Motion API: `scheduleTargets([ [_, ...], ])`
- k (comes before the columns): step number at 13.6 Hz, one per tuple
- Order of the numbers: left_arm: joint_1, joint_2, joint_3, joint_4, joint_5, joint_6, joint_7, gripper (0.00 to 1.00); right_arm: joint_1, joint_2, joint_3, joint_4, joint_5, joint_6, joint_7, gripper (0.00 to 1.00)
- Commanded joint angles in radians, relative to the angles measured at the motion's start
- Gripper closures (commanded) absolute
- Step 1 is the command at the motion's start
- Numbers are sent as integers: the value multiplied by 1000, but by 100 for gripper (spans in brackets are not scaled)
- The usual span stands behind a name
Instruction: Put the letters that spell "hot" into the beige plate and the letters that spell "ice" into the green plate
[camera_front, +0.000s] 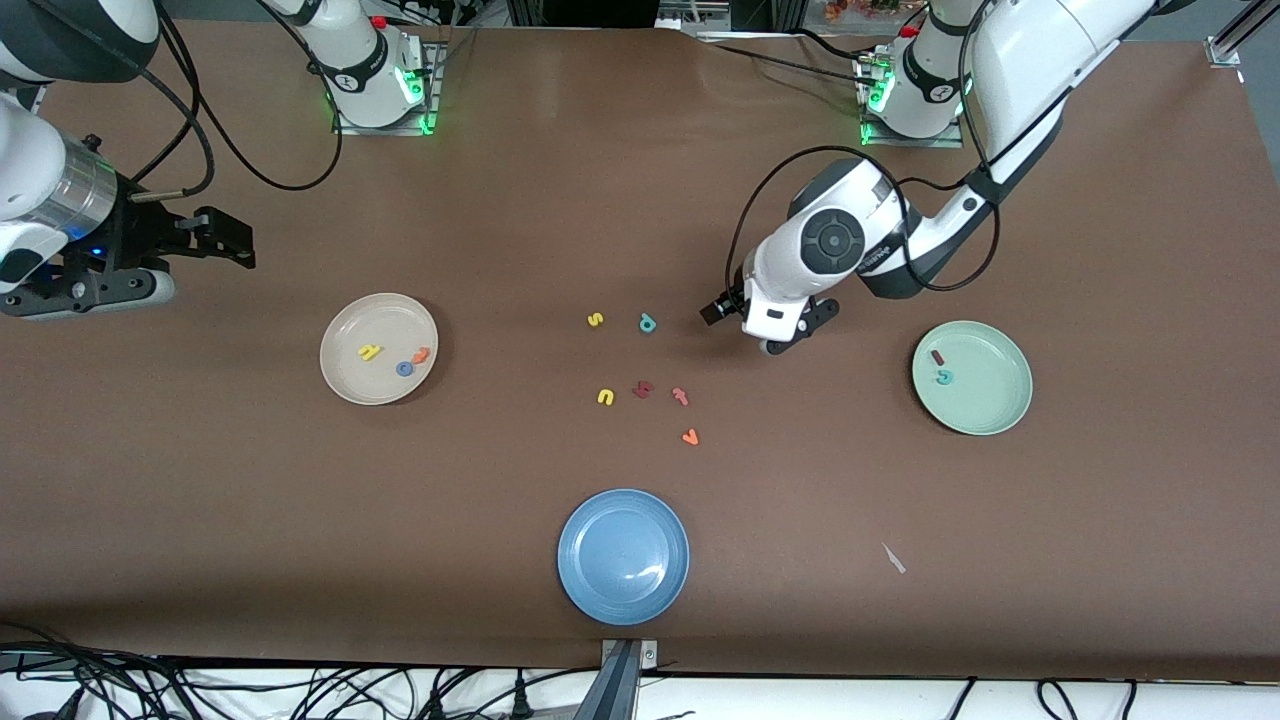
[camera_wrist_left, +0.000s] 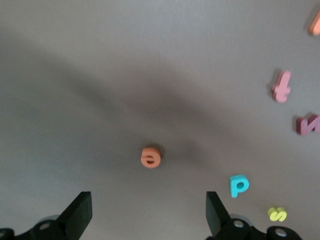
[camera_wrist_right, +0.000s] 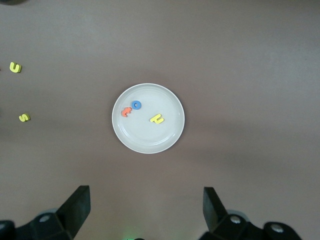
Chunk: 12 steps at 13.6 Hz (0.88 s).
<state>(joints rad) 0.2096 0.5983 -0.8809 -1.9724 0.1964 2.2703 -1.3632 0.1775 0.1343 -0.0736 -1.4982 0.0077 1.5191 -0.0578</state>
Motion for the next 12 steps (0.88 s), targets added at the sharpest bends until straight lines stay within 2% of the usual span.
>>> scheduleTargets([
  [1,-45,-17,6,-38,-2,72,-46,0,-12,-4,5,9,23,10,-20,0],
  [3,-67,-17,11,-74,24,138,-74,0,-13,-2,1,9,25,39,-22,0],
  [9,-95,72,45,-91,314,172,-272,1,-13,-1,0,9,23,41,-19,0],
  [12,-95,106,52,-83,399,187,-338,1,-12,-2,3,12,20,41,-10,0],
])
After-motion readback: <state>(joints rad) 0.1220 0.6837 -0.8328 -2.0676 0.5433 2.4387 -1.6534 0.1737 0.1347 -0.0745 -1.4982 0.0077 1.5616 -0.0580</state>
